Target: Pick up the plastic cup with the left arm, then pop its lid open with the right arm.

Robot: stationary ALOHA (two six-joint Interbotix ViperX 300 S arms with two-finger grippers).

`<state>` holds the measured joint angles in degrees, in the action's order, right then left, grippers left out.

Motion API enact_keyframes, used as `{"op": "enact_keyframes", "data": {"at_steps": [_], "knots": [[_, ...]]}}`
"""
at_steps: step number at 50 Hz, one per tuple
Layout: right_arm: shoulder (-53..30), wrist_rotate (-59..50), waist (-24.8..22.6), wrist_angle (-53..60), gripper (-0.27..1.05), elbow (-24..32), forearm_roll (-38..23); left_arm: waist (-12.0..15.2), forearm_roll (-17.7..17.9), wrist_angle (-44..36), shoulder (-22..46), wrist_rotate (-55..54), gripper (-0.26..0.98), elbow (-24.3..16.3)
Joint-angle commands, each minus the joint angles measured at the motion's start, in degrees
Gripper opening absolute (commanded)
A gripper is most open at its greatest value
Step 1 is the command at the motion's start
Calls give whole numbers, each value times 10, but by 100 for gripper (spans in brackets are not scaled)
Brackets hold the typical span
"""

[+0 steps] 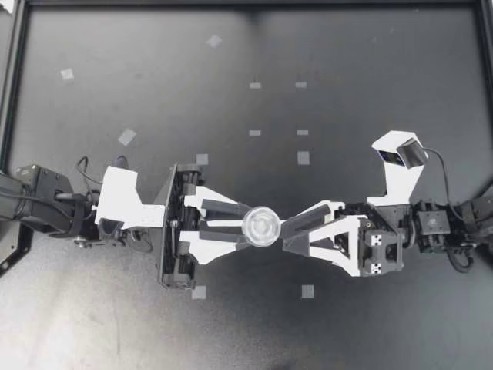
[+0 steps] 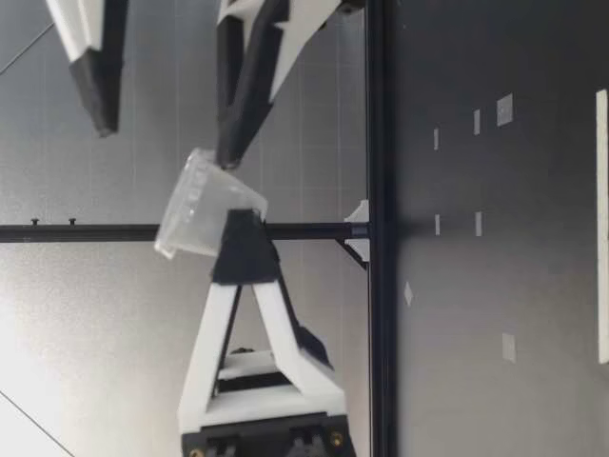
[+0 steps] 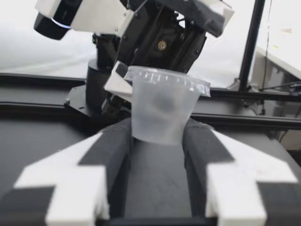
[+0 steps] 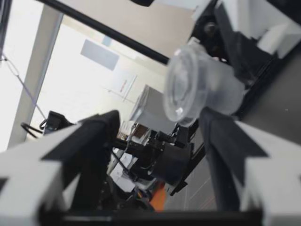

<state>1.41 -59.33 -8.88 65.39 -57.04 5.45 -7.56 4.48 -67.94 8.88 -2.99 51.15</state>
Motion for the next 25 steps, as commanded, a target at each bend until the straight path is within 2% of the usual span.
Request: {"op": "enact_keyframes", "data": {"at_steps": [1, 11, 18, 25], "knots": [[16, 3, 5, 19, 68, 16, -15, -1, -1, 2, -8, -4, 18, -10], [46, 44, 13, 134, 68, -11, -49, -4, 0, 20, -8, -9, 18, -9], [72, 92, 31, 136, 68, -29, -54, -10, 1, 22, -8, -15, 18, -4], [119, 187, 54, 76, 68, -42, -103, -11, 2, 15, -11, -26, 18, -5]]}}
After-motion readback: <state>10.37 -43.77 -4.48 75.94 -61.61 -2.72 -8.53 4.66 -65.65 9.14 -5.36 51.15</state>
